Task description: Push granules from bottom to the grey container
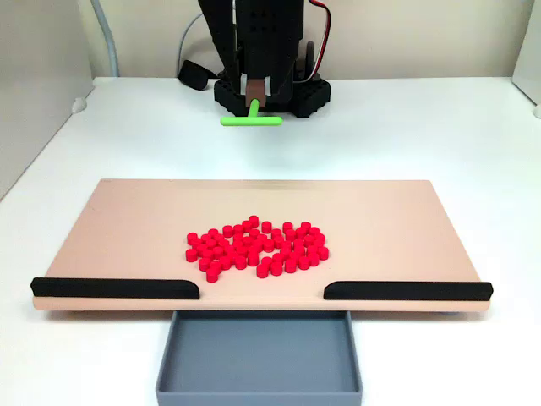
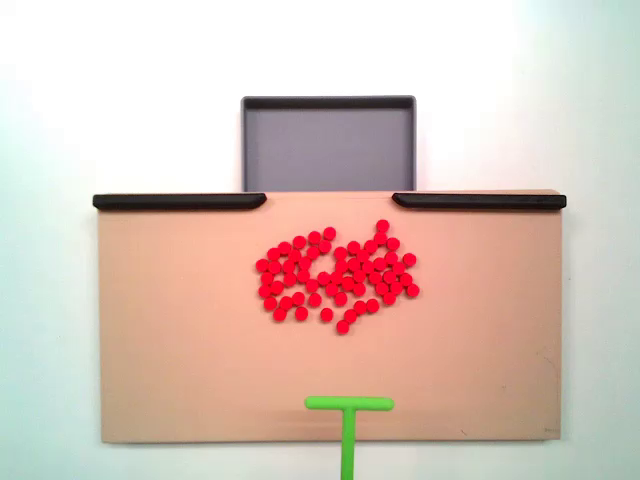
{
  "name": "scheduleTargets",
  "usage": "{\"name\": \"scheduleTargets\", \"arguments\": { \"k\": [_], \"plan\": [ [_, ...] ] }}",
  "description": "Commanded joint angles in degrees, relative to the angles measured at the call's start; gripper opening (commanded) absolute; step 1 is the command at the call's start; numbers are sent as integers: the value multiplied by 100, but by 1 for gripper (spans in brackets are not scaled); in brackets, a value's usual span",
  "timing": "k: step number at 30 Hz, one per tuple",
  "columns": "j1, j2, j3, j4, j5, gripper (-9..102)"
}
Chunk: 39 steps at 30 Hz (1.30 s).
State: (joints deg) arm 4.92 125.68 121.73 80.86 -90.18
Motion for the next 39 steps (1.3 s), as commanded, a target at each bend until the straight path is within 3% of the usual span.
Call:
{"name": "scheduleTargets", "arguments": {
  "k": [1, 39],
  "plan": [
    [-44, -149, -44, -35, 185, 0],
    [-105, -44, -44, -35, 105, 0]
  ]
}}
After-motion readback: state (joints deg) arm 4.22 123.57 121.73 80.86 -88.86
